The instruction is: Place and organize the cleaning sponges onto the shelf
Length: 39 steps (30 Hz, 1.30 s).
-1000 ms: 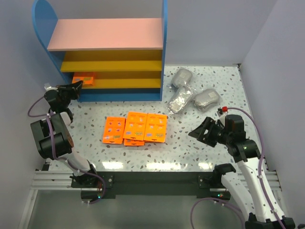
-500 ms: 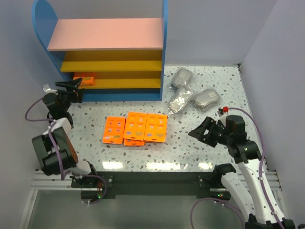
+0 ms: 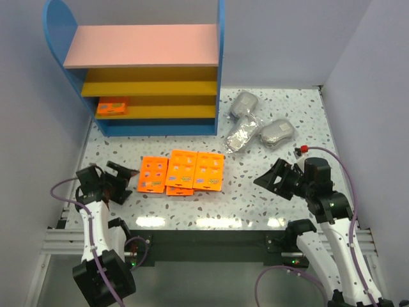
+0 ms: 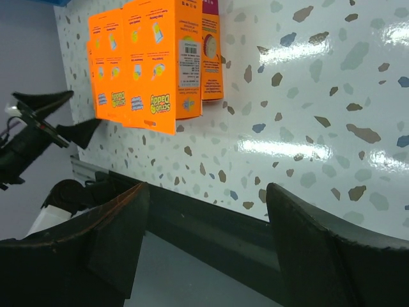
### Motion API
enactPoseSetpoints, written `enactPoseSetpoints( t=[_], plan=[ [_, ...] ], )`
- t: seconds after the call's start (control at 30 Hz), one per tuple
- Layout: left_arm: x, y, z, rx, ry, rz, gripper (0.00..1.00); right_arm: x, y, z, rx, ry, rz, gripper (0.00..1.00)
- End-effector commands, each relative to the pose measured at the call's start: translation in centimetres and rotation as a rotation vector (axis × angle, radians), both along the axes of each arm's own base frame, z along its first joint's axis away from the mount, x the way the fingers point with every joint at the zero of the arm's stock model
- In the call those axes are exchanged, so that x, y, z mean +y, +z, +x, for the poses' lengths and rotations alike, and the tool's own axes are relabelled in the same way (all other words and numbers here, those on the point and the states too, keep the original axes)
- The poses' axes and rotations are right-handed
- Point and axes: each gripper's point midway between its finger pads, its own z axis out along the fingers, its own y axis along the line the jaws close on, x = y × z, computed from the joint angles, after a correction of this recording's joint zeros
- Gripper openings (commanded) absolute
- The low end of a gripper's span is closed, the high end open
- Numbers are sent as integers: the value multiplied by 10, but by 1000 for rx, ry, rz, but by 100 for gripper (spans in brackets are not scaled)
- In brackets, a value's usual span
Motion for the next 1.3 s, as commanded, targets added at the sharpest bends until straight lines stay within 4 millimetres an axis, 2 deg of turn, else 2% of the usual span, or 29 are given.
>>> enactPoseSetpoints(
  t=[0.0, 0.27, 0.33, 0.37, 0.4, 0.43, 0.57, 0.67, 0.77, 0.87, 0.9, 1.0, 1.07, 1.1, 1.13, 1.27],
  plan=[
    [-21, -46, -63, 247, -86, -12, 100, -5, 9, -2, -32, 11, -38, 78],
    [-23, -48, -68, 262, -94, -7, 99, -5, 7, -5, -30, 14, -39, 79],
    [-26, -47, -60, 209, -102, -25, 97, -5, 8, -5, -38, 8, -34, 79],
    [-32, -54, -62, 213, -93, -67, 96, -5, 8, -5, -37, 4, -29, 79],
    [-36, -52, -55, 165, -102, -96, 92, -4, 6, -6, -35, 5, -26, 79],
    [-42, -60, -58, 167, -101, -136, 90, -4, 7, -6, -42, 6, -21, 79],
    [-50, -59, -46, 97, -75, -228, 84, -3, 5, -8, -35, 4, -13, 78],
    [-51, -52, -35, 39, -75, -262, 76, -3, 2, -8, -31, 3, -12, 77],
    [-47, -46, -27, 5, -65, -258, 61, -3, 1, -8, -29, 5, -10, 75],
    [-44, -46, -21, -15, -46, -252, 42, -1, 1, -6, -31, 5, -2, 74],
    [-42, -43, -16, -45, -47, -249, 31, -1, 1, -5, -29, 8, 1, 73],
    [-40, -42, -13, -64, -37, -245, 16, 0, 2, -3, -30, 10, 3, 72],
    [-39, -38, -10, -78, -40, -236, 10, 1, 3, -2, -32, 13, 3, 71],
    [-40, -36, -10, -80, -47, -241, 3, 0, 3, -2, -33, 11, 2, 71],
    [-40, -31, -9, -87, -56, -239, 0, 1, 4, -2, -35, 13, 4, 71],
    [-47, -10, -10, -75, -108, -280, 0, 1, 4, -2, -34, 14, 4, 70]
  ],
)
